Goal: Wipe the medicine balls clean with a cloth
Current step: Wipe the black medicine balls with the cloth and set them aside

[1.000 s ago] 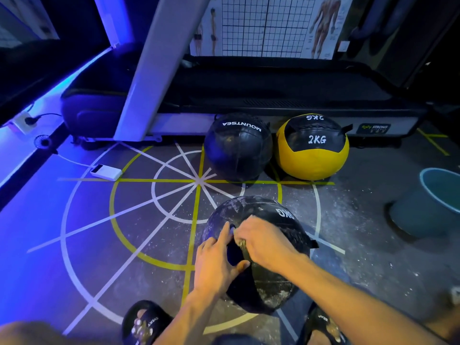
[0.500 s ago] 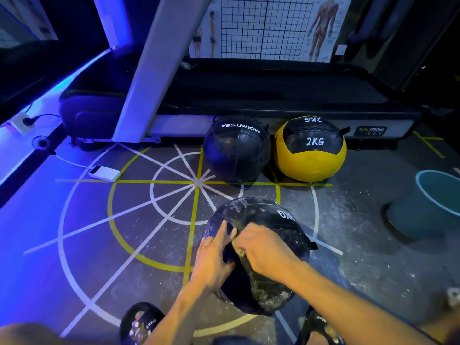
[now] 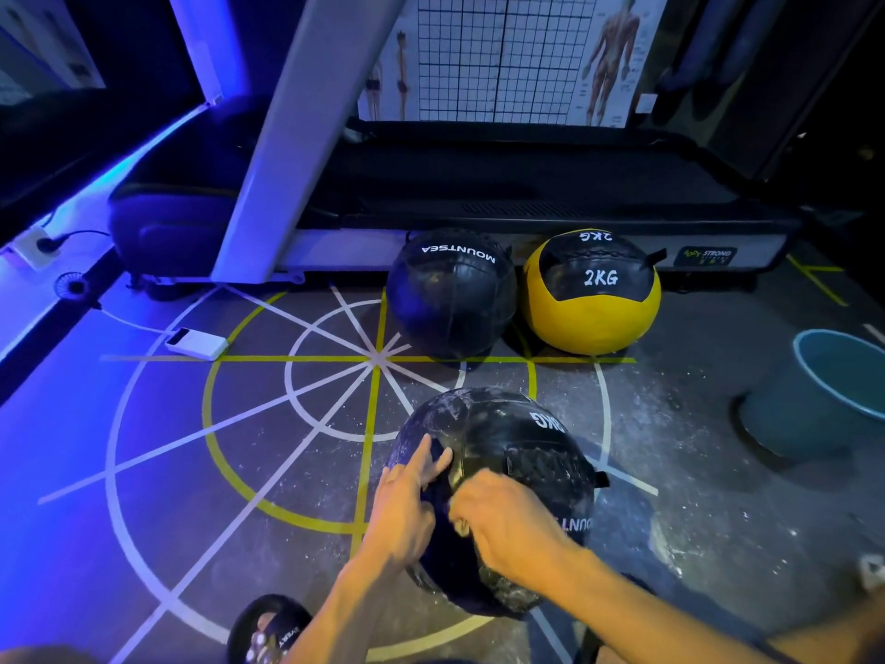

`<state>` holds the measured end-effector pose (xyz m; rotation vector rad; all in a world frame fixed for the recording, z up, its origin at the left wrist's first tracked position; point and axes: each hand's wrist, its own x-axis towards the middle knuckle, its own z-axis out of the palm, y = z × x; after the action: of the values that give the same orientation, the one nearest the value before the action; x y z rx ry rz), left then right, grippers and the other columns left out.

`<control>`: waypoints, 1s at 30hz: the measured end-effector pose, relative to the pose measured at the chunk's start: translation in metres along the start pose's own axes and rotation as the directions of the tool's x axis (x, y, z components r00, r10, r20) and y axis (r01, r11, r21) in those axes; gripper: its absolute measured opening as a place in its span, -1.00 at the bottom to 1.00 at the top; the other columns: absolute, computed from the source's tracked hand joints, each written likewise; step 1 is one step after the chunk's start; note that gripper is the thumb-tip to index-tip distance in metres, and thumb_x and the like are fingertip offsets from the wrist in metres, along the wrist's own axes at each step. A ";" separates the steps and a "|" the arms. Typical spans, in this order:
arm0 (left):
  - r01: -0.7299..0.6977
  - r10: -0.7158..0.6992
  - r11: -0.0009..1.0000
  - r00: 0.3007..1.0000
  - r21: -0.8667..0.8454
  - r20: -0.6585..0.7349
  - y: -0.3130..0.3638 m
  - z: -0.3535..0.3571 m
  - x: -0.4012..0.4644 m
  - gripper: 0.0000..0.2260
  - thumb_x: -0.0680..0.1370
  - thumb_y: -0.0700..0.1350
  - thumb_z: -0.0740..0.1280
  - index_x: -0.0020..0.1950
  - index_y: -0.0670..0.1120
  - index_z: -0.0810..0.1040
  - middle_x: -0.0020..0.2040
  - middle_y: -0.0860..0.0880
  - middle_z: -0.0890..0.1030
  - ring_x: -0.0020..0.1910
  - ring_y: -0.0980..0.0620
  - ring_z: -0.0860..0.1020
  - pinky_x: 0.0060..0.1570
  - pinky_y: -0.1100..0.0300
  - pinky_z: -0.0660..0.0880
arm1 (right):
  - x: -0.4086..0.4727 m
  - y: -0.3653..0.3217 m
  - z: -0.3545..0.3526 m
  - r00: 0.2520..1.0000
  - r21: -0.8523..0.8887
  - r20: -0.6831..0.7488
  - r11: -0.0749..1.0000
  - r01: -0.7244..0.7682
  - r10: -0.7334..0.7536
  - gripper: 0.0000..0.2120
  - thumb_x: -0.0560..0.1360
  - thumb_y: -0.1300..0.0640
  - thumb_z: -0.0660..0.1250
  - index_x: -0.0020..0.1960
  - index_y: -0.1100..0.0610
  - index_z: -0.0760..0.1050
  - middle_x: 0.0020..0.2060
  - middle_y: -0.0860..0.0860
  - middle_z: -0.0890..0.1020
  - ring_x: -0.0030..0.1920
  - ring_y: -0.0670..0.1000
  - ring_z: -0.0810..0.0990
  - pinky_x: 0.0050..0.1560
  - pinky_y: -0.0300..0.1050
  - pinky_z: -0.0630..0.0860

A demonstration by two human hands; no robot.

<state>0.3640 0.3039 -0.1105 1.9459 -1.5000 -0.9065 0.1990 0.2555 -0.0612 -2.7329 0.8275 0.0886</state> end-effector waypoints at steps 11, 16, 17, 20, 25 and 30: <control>0.010 -0.009 1.000 0.995 0.011 -0.103 -0.013 0.003 0.005 -0.30 0.59 -0.32 0.21 0.67 0.10 0.09 0.48 0.27 0.43 0.43 0.04 0.35 0.47 0.11 0.23 | -0.023 -0.003 0.048 0.929 0.188 -0.308 0.971 -0.151 0.204 -0.62 0.36 0.31 0.41 0.11 -0.01 0.61 0.01 -0.13 0.54 -0.04 -0.03 0.53 -0.19 -0.14 0.61; -0.153 0.187 0.974 0.961 0.169 -0.205 -0.008 0.003 0.007 -0.58 0.68 -0.03 0.28 0.54 0.21 0.38 0.37 0.25 0.53 0.24 0.08 0.41 0.19 0.14 0.36 | -0.035 -0.010 0.063 0.900 0.208 -0.353 0.960 -0.189 0.254 -0.66 0.36 0.23 0.48 0.10 -0.01 0.61 0.03 -0.13 0.55 -0.06 -0.06 0.52 -0.15 -0.21 0.61; -0.186 0.230 0.956 0.956 0.228 -0.184 -0.009 0.005 0.009 -0.63 0.68 0.03 0.25 0.51 0.23 0.42 0.41 0.24 0.50 0.30 0.07 0.41 0.25 0.11 0.35 | -0.035 -0.012 0.064 0.900 0.200 -0.357 0.962 -0.188 0.250 -0.68 0.37 0.20 0.48 0.09 -0.01 0.59 0.02 -0.12 0.53 -0.07 -0.06 0.51 -0.15 -0.20 0.61; -0.154 0.219 0.935 0.959 0.319 -0.180 -0.011 0.010 0.006 -0.64 0.67 0.12 0.16 0.46 0.29 0.46 0.48 0.27 0.42 0.42 0.07 0.34 0.45 -0.02 0.23 | -0.034 -0.011 0.064 0.895 0.185 -0.374 0.965 -0.185 0.244 -0.79 0.47 0.12 0.32 0.11 -0.02 0.54 -0.01 -0.09 0.50 -0.08 -0.04 0.52 -0.21 -0.18 0.61; -0.102 0.155 0.963 0.966 0.248 -0.206 -0.014 0.011 0.003 -0.62 0.68 0.01 0.29 0.49 0.30 0.41 0.48 0.33 0.30 0.44 0.09 0.27 0.50 -0.12 0.19 | -0.045 0.049 0.055 0.738 0.416 -0.409 0.829 -0.373 0.537 -0.82 0.57 0.09 0.33 0.16 -0.01 0.57 0.04 -0.13 0.45 -0.02 -0.05 0.56 -0.09 -0.13 0.60; -0.111 0.156 0.970 0.966 0.215 -0.207 -0.016 0.013 0.005 -0.60 0.66 0.01 0.33 0.47 0.31 0.42 0.47 0.33 0.28 0.41 0.10 0.29 0.49 -0.20 0.22 | -0.024 0.018 0.054 0.722 0.463 -0.412 0.811 -0.359 0.555 -0.86 0.57 0.07 0.31 0.10 -0.03 0.58 0.02 -0.13 0.48 -0.05 -0.11 0.55 -0.05 -0.18 0.57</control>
<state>0.3648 0.3034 -0.1312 1.9815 -1.6176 -0.4753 0.1702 0.2702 -0.1142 -2.1495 1.5095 -0.6904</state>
